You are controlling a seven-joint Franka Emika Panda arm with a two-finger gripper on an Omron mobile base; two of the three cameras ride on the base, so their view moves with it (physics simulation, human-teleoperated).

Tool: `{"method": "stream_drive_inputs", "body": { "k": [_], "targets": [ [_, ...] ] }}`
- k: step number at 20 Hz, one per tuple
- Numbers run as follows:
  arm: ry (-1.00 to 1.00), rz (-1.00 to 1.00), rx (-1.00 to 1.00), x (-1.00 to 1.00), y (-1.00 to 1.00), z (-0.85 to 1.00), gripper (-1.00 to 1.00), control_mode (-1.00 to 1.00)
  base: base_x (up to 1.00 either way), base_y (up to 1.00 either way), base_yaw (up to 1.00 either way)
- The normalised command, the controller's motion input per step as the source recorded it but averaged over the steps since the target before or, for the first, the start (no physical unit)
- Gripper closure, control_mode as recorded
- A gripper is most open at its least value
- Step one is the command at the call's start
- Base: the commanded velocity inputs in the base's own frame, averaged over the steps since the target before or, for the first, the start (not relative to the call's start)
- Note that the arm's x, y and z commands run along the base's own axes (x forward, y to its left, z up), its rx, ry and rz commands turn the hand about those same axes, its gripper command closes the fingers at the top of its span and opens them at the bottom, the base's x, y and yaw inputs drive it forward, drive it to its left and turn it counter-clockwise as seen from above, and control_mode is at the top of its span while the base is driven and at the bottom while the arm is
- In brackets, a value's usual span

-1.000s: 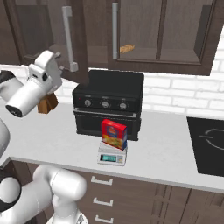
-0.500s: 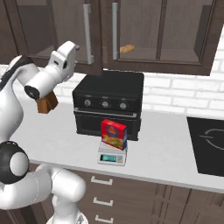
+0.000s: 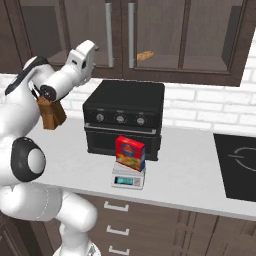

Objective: Pick the boxed food and place it on the digital scale for weighing, and close the cabinet.

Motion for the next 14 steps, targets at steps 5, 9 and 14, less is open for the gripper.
{"method": "stream_drive_inputs", "body": {
  "k": [5, 9, 14],
  "targets": [
    [0.0, 0.0, 0.0, 0.93, 0.0, -0.01, -1.0, -1.0, 0.0, 0.0, 0.0],
    [0.0, 0.0, 0.0, 0.91, 0.0, -0.03, -1.0, -1.0, 0.0, 0.0, 0.0],
    [0.0, 0.01, 0.01, 0.39, -0.02, 0.0, -1.0, -1.0, 0.0, 0.0, 0.0]
  ]
}}
